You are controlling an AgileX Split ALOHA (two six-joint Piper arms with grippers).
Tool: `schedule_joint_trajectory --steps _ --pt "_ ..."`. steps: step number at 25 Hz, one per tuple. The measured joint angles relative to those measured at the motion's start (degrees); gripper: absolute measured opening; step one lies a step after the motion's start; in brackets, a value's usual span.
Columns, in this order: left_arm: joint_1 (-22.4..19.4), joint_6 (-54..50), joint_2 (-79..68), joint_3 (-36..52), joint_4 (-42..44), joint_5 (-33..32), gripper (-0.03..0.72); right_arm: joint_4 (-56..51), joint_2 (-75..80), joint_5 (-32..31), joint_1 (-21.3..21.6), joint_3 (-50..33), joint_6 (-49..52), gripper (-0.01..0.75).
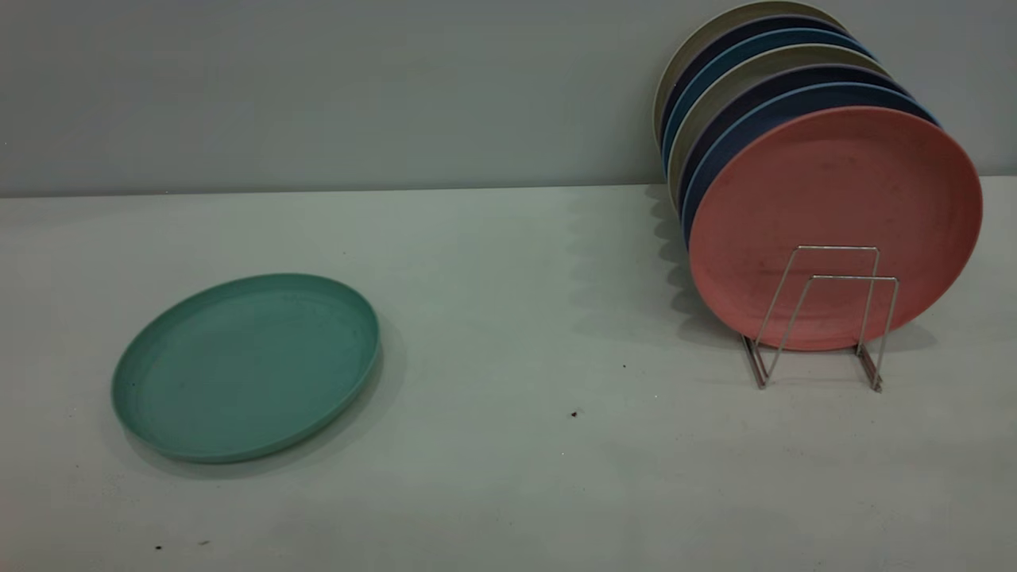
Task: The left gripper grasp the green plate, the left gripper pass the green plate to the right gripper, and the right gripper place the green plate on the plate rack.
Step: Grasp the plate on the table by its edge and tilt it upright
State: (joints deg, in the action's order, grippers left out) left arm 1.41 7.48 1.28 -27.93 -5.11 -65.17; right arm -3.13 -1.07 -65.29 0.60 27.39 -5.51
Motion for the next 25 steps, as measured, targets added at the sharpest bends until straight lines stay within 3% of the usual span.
schedule_joint_trajectory --steps 12,17,25 --pt "0.0 0.47 0.0 -0.36 -0.73 1.2 0.487 0.0 0.0 0.0 0.0 0.0 0.0 0.239" --pt "0.0 0.5 0.0 -0.65 -5.42 9.49 0.487 -0.17 0.63 0.28 0.0 0.11 -0.21 0.239" --pt "0.0 -3.53 -18.25 -0.75 -4.66 14.86 0.486 -4.57 5.52 9.33 0.0 0.84 -4.18 0.239"
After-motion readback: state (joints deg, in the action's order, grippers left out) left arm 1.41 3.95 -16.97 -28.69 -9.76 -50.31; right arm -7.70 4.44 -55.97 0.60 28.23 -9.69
